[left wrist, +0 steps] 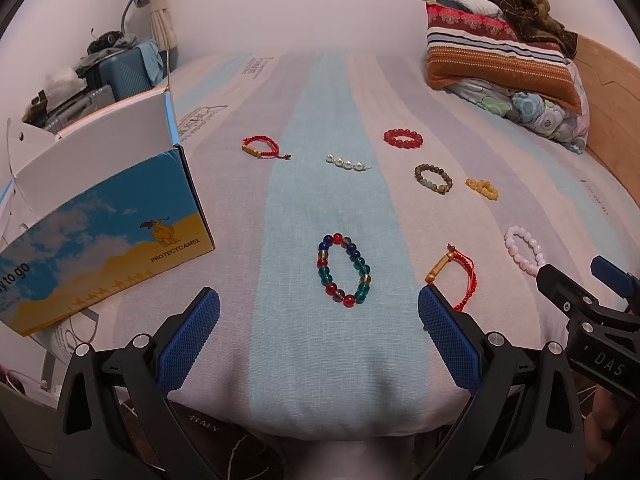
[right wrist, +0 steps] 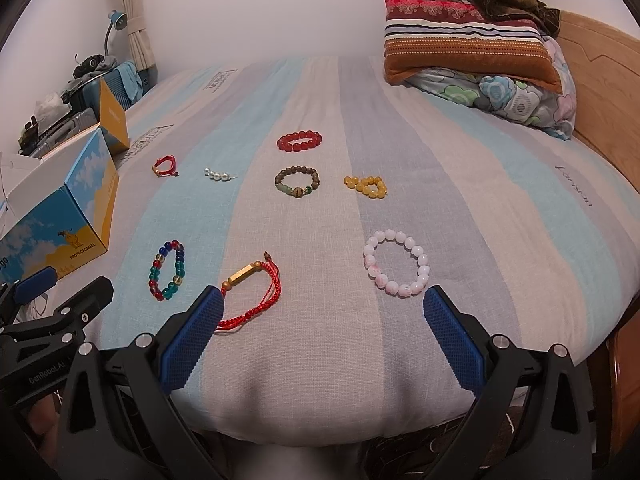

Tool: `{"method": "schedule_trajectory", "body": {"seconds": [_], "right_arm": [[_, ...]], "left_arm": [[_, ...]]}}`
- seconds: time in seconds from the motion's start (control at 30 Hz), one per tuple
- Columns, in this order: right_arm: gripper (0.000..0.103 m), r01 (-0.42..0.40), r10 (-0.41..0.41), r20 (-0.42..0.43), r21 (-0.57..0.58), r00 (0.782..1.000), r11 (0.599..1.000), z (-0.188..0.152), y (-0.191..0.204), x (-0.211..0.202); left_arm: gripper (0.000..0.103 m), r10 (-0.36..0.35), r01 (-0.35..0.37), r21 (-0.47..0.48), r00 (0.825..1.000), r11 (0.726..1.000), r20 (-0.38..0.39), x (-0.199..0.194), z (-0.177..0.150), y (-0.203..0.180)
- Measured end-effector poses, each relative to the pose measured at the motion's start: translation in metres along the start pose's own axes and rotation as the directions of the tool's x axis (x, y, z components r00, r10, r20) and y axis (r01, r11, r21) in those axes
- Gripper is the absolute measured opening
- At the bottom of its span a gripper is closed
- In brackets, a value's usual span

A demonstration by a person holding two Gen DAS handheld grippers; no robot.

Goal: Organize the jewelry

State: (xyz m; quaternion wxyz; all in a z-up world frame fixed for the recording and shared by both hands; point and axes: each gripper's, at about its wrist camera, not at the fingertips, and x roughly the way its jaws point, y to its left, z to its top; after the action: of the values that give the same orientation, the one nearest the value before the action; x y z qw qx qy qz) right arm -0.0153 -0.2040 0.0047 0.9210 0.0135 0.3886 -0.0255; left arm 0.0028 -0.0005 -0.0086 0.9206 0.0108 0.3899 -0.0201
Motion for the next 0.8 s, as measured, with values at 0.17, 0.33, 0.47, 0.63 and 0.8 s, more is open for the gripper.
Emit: {"method": "schedule_trajectory", "body": {"seconds": [0.17,0.33,0.47,0.63,0.8], "right_arm": [[0.096,0.002,-0.002,0.000,-0.001,1.000,1.000,0.0002,-0.0001,0.0000],[0.096,0.004,-0.004,0.002,-0.007,1.000,1.000,-0.0009,0.0010,0.0002],[0.096,0.006,-0.006,0.003,-0.009,1.000,1.000,-0.0006,0.0009,-0.0001],[0.096,0.003,-0.003,0.003,-0.008,1.000,1.000,-0.0002,0.0013,-0.0003],[0.096,-0.005,0.005,0.001,-0.006,1.000,1.000,0.0001,0.0020,0.0013]], "left_arm": [[0.097,0.001,-0.001,0.000,1.000,1.000,-0.003,-0.0002,0.0006,0.0009],[0.097,0.000,0.000,-0.002,1.000,1.000,-0.003,0.0001,0.0008,0.0012],[0.097,0.000,0.000,0.001,1.000,1.000,-0.004,0.0004,0.0010,0.0008],[0.097,0.000,0.000,0.000,1.000,1.000,-0.004,0.0009,0.0011,0.0004],[0.097,-0.006,0.006,-0.003,1.000,1.000,-0.009,0.0018,0.0014,0.0001]]}}
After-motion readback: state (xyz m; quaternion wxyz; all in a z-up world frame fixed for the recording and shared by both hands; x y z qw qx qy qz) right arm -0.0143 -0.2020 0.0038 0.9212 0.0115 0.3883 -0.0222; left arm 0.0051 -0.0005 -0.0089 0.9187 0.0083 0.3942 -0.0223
